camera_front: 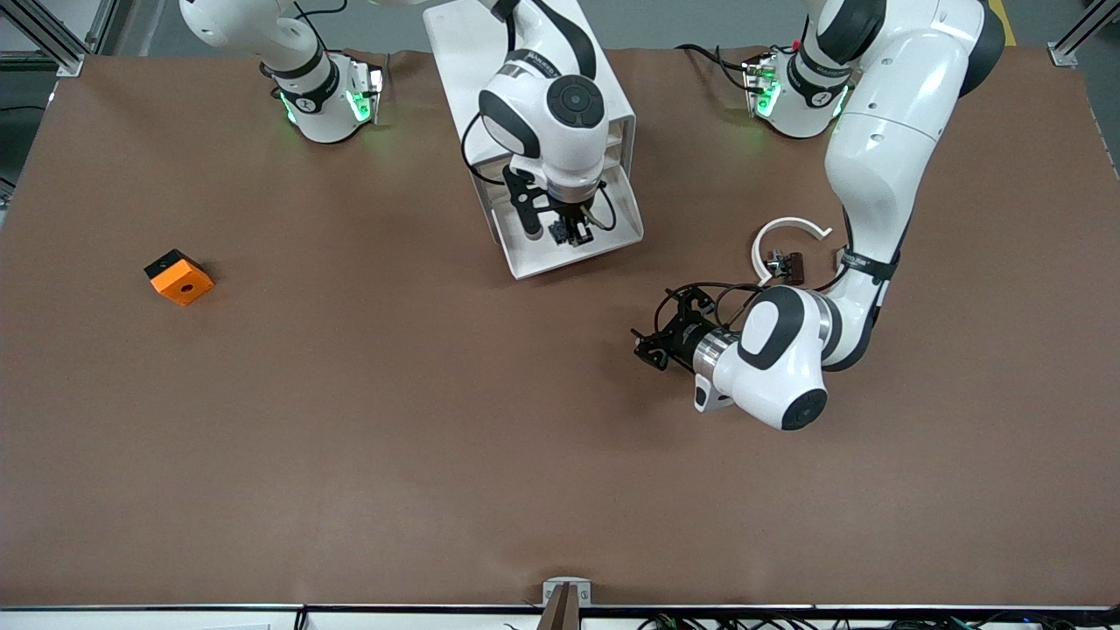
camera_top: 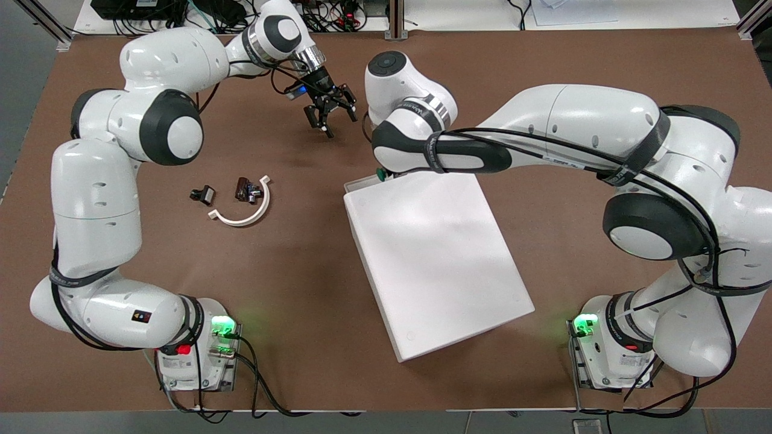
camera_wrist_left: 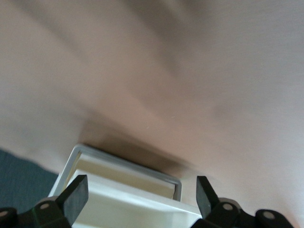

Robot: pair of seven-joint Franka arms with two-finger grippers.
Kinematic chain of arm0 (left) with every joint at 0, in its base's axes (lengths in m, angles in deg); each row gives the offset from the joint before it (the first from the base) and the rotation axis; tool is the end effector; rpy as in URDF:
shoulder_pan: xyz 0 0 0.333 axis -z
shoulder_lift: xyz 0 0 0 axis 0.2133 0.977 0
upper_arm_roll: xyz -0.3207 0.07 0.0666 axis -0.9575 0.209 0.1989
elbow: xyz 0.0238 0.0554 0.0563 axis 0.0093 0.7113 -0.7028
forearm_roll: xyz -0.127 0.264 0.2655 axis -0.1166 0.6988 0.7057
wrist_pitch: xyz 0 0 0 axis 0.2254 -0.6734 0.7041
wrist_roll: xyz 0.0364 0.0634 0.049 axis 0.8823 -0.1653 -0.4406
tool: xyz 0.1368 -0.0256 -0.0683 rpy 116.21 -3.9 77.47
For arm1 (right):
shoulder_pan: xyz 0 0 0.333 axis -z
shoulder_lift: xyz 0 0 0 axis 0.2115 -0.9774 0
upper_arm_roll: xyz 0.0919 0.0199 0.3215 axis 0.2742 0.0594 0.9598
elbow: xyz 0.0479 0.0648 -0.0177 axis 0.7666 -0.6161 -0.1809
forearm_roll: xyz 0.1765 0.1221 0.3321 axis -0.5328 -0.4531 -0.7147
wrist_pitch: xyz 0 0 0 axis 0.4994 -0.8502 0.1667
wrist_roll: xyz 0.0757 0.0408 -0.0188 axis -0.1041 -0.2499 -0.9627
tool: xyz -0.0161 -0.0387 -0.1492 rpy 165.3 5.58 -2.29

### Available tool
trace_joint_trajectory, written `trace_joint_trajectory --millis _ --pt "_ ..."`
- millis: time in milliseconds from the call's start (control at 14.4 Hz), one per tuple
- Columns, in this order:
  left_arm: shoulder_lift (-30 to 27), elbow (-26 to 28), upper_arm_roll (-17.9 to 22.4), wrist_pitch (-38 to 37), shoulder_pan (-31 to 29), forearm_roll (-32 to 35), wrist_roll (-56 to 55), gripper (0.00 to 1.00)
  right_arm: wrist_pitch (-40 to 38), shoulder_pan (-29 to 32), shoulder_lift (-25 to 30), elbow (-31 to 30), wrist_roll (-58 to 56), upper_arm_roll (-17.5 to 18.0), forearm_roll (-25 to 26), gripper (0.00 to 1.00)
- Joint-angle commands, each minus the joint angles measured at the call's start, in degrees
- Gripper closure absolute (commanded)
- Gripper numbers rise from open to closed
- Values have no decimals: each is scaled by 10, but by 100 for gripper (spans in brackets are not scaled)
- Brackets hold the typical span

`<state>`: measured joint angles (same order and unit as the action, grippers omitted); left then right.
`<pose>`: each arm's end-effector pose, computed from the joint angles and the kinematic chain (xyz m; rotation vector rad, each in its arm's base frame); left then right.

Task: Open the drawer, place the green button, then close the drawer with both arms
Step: 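Carry the button over the drawer with the right gripper while the left gripper withdraws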

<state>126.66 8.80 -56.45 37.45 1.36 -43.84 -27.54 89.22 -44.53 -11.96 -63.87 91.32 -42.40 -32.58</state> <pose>0.6120 -0.3307 0.2062 2.5056 1.1527 -1.1397 0.3891 0.5597 0.2894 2.5440 -1.7655 -0.0605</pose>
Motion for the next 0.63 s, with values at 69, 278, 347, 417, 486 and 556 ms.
trace_joint_trajectory --millis 69,278,347,417,486,556 --pt "-35 10 -5 44 13 71 34 0 6 -20 -19 18 13 -7 -16 100" --pt "-43 13 -5 102 35 111 34 0 9 -33 -30 18 11 -7 -15 100" --pt "-44 14 -5 116 39 113 34 0 10 -35 -35 19 10 -7 -14 100" --pt "-44 14 -6 127 39 114 35 0 10 -35 -40 23 10 -7 -15 100" --pt "-45 15 -7 134 43 121 42 0 10 -35 -44 25 10 -7 -15 100" --pt "-48 16 -7 143 49 129 50 0 10 -36 -45 27 10 -7 -16 100"
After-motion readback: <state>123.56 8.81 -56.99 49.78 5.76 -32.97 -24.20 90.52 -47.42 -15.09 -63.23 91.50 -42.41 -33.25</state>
